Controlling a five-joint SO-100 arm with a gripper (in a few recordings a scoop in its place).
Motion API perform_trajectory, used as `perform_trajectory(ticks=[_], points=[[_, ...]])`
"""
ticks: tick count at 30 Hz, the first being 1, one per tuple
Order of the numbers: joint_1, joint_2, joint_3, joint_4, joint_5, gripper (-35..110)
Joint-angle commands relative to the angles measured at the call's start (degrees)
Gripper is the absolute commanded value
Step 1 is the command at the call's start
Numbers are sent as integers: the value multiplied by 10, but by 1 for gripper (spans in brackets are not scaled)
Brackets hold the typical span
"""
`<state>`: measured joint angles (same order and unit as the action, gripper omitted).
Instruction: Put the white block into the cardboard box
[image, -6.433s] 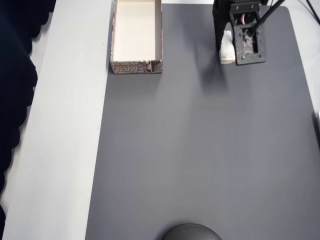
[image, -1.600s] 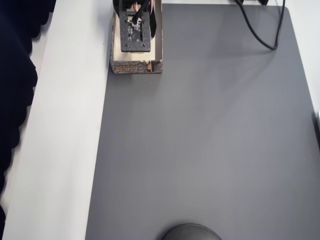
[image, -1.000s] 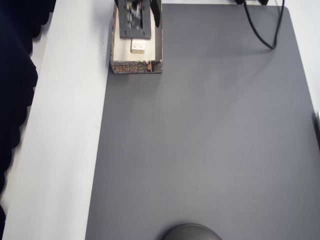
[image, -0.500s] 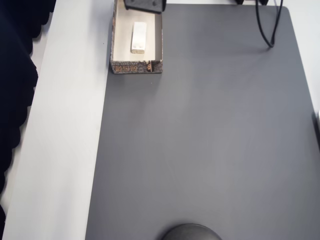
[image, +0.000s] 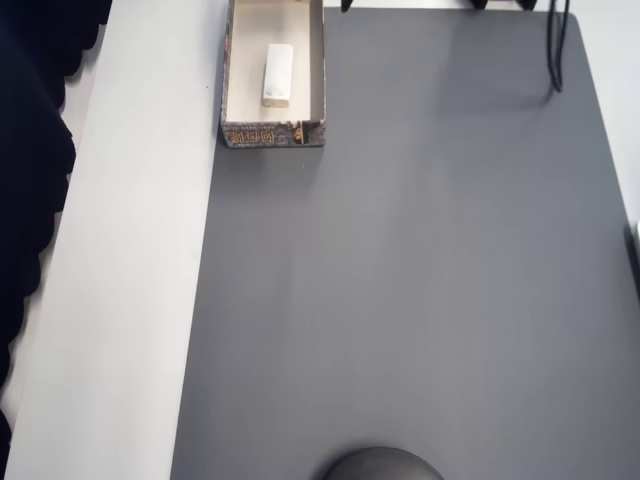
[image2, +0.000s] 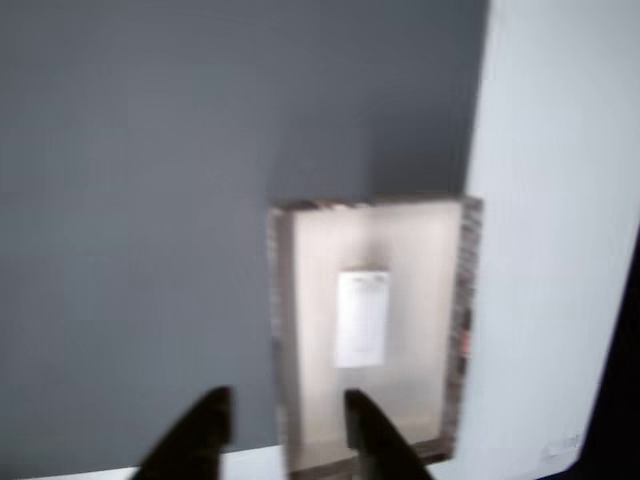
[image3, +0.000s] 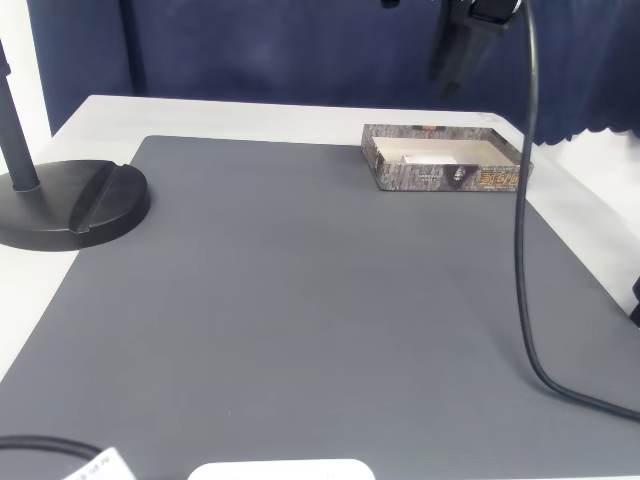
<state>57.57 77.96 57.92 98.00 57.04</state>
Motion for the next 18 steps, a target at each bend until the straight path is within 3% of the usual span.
perform_trajectory(ticks=[1,8,18], points=[[-40,91,53,3,-47,7],[-121,186,171,1,-142,-2],[-232,283,267,-4,-233,-2]])
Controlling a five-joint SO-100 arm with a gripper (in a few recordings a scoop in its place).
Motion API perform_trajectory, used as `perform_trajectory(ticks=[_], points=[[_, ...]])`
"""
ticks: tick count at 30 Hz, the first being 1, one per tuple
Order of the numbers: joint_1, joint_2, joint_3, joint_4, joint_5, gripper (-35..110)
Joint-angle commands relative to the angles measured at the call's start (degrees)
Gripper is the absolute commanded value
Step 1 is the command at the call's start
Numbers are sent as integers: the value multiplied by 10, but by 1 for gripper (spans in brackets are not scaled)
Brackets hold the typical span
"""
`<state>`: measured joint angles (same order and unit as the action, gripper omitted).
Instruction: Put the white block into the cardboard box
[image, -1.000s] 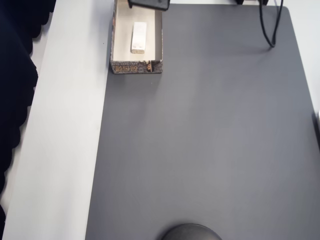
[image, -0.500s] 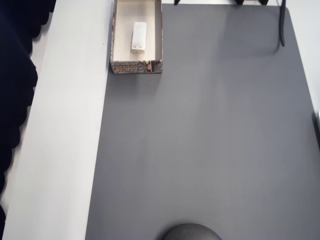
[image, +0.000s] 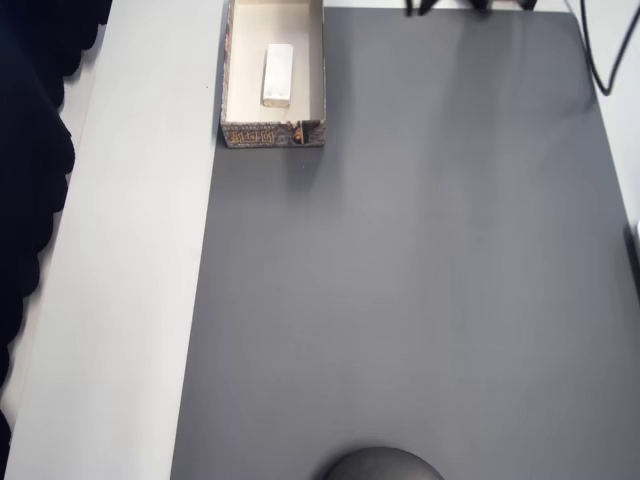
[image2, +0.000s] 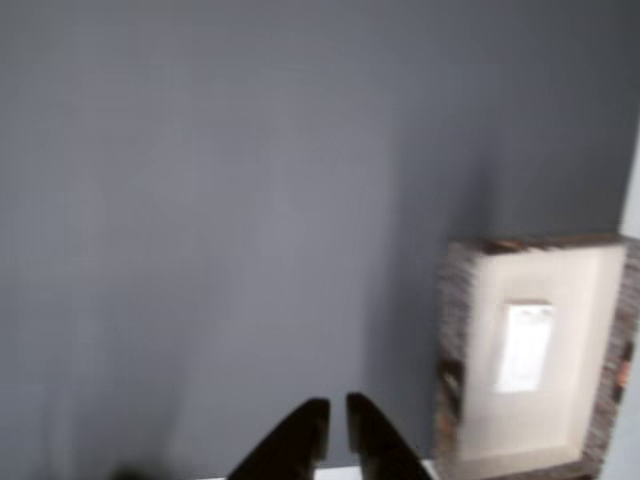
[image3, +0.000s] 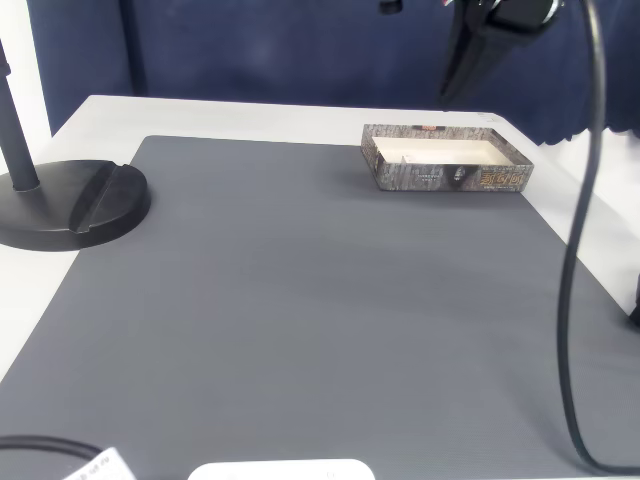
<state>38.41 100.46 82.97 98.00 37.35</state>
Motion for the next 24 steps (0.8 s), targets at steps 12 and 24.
perform_trajectory(ticks=[12,24], points=[[-186,174,182,-63,-182,-2],[-255,348,388,-98,-239,-2]])
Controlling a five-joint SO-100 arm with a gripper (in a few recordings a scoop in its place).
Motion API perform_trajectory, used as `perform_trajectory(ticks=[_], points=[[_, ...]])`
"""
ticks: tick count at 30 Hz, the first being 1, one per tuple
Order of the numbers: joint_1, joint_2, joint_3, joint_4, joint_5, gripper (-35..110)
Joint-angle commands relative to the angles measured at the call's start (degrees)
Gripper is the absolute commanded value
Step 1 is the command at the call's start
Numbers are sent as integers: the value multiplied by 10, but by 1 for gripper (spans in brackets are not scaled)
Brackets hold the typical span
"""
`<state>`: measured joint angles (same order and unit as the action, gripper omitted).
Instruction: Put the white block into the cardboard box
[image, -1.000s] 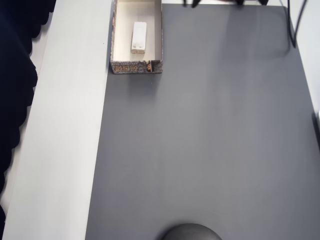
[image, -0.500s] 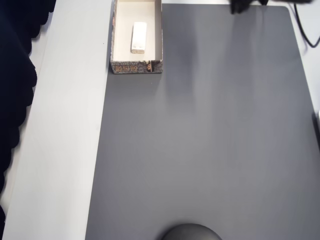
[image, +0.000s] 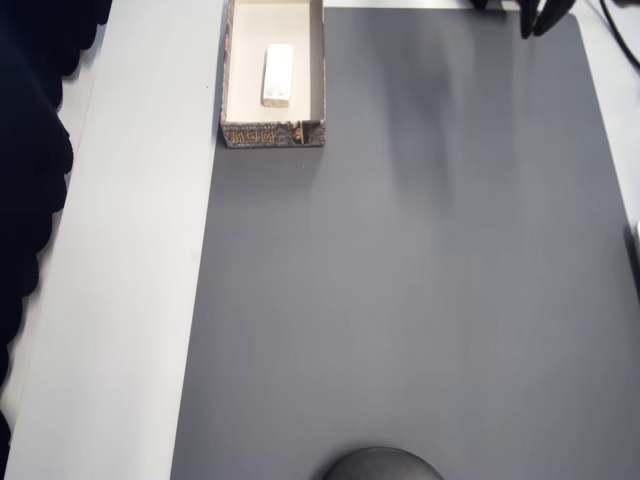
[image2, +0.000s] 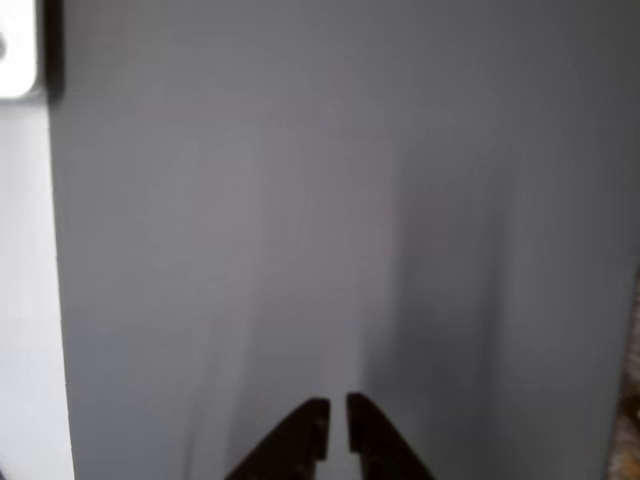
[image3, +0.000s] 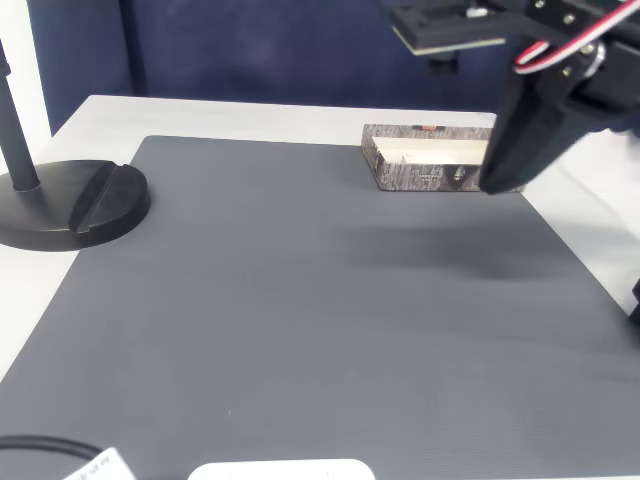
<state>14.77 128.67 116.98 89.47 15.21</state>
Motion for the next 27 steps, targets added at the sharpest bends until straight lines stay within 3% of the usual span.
perform_trajectory(ticks=[1,12,27], points=[[-25,85,67,-16,-26,-2],[-83,234,237,-113,-55,-2],[-123,335,365,-154,-77,-2]])
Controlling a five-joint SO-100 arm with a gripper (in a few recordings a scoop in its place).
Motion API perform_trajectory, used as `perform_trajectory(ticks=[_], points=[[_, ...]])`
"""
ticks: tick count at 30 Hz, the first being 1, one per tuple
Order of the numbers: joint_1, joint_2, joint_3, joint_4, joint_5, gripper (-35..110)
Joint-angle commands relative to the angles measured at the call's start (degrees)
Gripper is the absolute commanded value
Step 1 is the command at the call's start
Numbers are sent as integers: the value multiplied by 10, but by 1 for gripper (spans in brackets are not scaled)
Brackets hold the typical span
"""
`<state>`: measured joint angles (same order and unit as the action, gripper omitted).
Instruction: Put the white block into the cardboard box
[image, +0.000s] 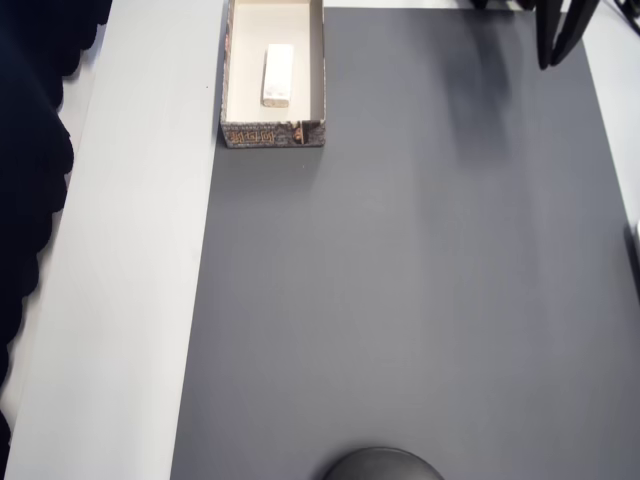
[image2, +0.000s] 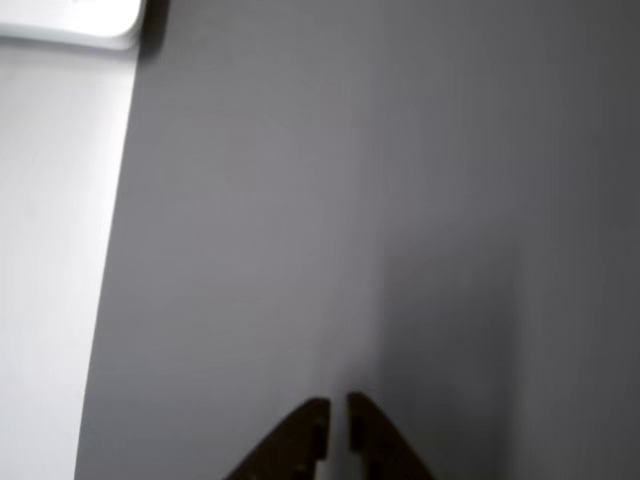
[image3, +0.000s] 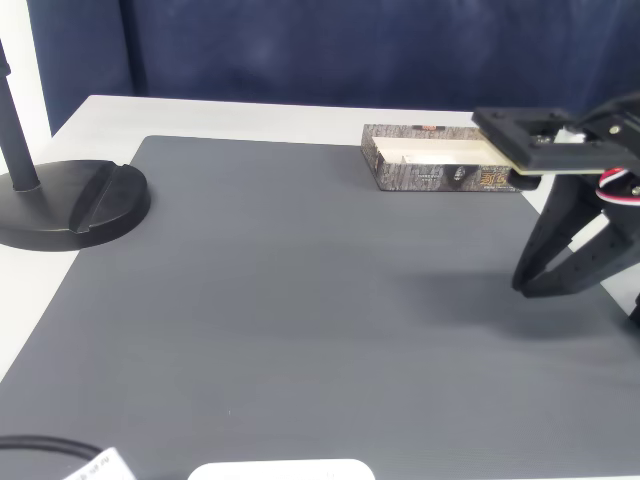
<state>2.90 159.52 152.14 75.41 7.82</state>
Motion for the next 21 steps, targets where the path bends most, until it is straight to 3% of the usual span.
perform_trajectory(ticks=[1,21], points=[[-4,38,24,-15,-4,-2],[-25,216,142,11,-43,-2]])
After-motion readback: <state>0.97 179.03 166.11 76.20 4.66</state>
